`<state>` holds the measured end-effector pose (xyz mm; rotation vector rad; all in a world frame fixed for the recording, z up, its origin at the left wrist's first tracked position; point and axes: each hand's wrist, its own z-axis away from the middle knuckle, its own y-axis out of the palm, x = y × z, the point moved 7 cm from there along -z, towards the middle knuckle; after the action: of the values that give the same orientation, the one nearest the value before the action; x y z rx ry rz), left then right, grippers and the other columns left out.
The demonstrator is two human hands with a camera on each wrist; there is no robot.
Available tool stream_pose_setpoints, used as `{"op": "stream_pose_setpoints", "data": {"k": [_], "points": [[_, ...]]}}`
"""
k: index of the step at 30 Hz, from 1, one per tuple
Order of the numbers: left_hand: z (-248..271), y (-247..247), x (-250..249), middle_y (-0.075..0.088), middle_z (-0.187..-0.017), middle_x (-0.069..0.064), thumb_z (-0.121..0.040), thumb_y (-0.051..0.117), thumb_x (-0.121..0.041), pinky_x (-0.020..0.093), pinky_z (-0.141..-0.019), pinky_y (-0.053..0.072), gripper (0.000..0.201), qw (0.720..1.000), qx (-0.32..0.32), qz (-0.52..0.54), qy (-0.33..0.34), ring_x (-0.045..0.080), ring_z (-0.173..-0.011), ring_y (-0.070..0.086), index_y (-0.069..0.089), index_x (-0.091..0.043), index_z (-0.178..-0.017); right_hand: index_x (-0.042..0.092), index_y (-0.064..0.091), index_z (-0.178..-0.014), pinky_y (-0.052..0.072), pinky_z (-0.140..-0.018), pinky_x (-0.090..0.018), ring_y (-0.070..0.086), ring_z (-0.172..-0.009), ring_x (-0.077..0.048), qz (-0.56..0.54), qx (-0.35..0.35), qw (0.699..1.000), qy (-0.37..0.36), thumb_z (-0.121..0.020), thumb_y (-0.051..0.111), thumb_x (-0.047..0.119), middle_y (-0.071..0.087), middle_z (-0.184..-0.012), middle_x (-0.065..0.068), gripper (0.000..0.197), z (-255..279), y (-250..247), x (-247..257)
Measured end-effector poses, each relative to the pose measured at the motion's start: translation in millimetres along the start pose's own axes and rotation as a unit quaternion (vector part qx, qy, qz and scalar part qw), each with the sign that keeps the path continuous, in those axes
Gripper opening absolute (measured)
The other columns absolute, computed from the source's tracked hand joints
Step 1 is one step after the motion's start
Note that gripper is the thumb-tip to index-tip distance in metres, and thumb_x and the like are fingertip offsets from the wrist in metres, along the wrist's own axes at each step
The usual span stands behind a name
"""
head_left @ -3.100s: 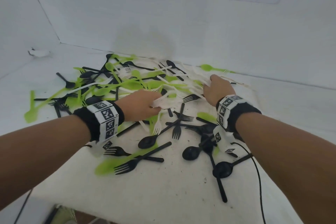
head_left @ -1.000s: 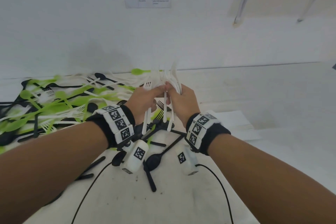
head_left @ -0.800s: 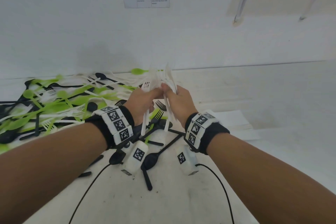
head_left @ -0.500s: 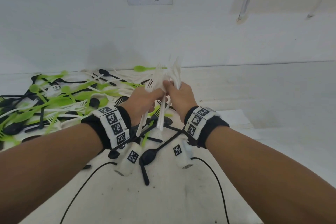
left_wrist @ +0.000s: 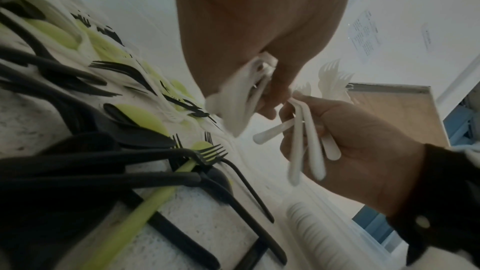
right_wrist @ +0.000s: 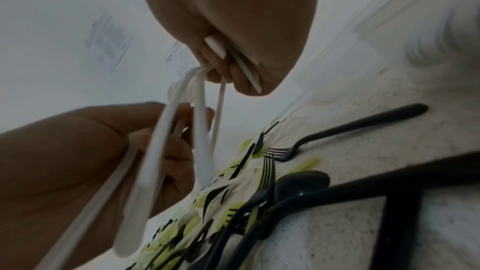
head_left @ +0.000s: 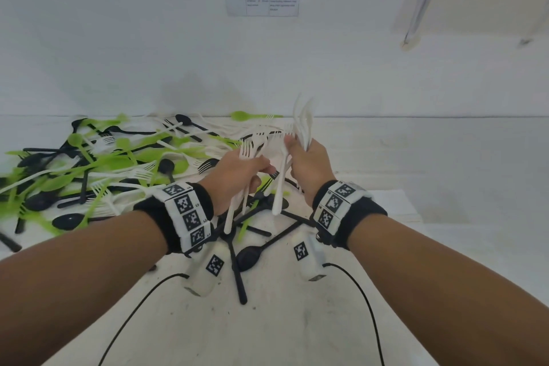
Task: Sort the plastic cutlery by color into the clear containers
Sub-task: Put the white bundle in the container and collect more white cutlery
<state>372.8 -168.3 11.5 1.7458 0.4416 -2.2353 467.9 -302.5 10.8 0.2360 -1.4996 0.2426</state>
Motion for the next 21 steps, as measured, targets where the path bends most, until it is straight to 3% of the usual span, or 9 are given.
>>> {"op": "stream_pose_setpoints", "data": {"k": [4,7,10,12,15,18,21], "points": [[-7,-11,0,0.078,-0.097,0.009,-0.099,0.067,-0.020,0.025,-0.058,0.048,0.016,0.997,-0.044,-0.055,0.031,0.013,-0.058,0.056,0.069,-0.006,-0.107,0.020,0.056,-0.080,0.038,-0.054,-0.024,0.045,-0.053,-0.008,-0.022,-0.039,0.999,0.009,-0.102,0.059,0.034,0.048,-0.061,0.009,0.027,0,-5,-3],[-8,-16,1,0.079,-0.096,0.009,-0.094,0.074,-0.019,0.024,-0.061,0.053,0.016,0.995,-0.060,-0.058,0.047,0.014,-0.065,0.069,0.073,-0.006,-0.103,0.020,0.058,-0.079,0.038,-0.053,-0.024,0.043,-0.052,-0.009,-0.027,-0.019,0.999,0.014,-0.102,0.060,0.035,0.046,-0.058,0.009,0.028,1,0,-4],[-6,-7,2,0.079,-0.096,0.011,-0.096,0.071,-0.018,0.023,-0.063,0.054,0.021,0.998,-0.034,0.032,0.033,0.016,-0.071,0.072,0.072,-0.001,-0.109,0.012,0.067,-0.088,0.051,-0.062,-0.032,0.057,-0.063,-0.016,-0.022,0.010,1.000,0.006,-0.102,0.059,0.037,0.059,-0.068,0.001,0.029,2,10,-4],[-6,-6,2,0.079,-0.098,0.011,-0.096,0.071,-0.022,0.027,-0.075,0.055,0.026,0.997,-0.022,0.074,0.019,0.018,-0.082,0.074,0.072,-0.001,-0.110,0.007,0.068,-0.098,0.058,-0.078,-0.041,0.066,-0.078,-0.022,-0.016,-0.027,0.999,0.009,-0.102,0.058,0.040,0.069,-0.084,-0.005,0.035,0,8,-8],[-8,-12,0,0.079,-0.101,0.007,-0.097,0.069,-0.028,0.032,-0.091,0.053,0.029,0.997,-0.021,0.067,0.011,0.021,-0.094,0.075,0.073,-0.003,-0.109,0.006,0.065,-0.100,0.055,-0.082,-0.043,0.062,-0.078,-0.022,-0.005,-0.105,0.994,0.023,-0.102,0.055,0.041,0.064,-0.084,-0.006,0.036,-4,-3,-13],[-8,-14,-1,0.079,-0.103,0.009,-0.098,0.068,-0.029,0.027,-0.076,0.053,0.030,0.995,0.000,0.095,-0.010,0.015,-0.074,0.066,0.072,-0.002,-0.112,0.008,0.066,-0.098,0.054,-0.078,-0.037,0.060,-0.078,-0.021,-0.023,-0.061,0.998,0.027,-0.103,0.056,0.039,0.062,-0.084,-0.006,0.033,-7,2,-13],[-6,-5,2,0.076,-0.092,0.005,-0.098,0.067,-0.029,0.016,-0.054,0.046,0.028,0.982,0.045,0.172,-0.062,0.006,-0.053,0.049,0.071,-0.004,-0.110,0.003,0.067,-0.098,0.056,-0.070,-0.045,0.061,-0.074,-0.029,-0.054,0.007,0.998,0.030,-0.100,0.060,0.042,0.061,-0.082,-0.014,0.040,-8,17,-6]]}}
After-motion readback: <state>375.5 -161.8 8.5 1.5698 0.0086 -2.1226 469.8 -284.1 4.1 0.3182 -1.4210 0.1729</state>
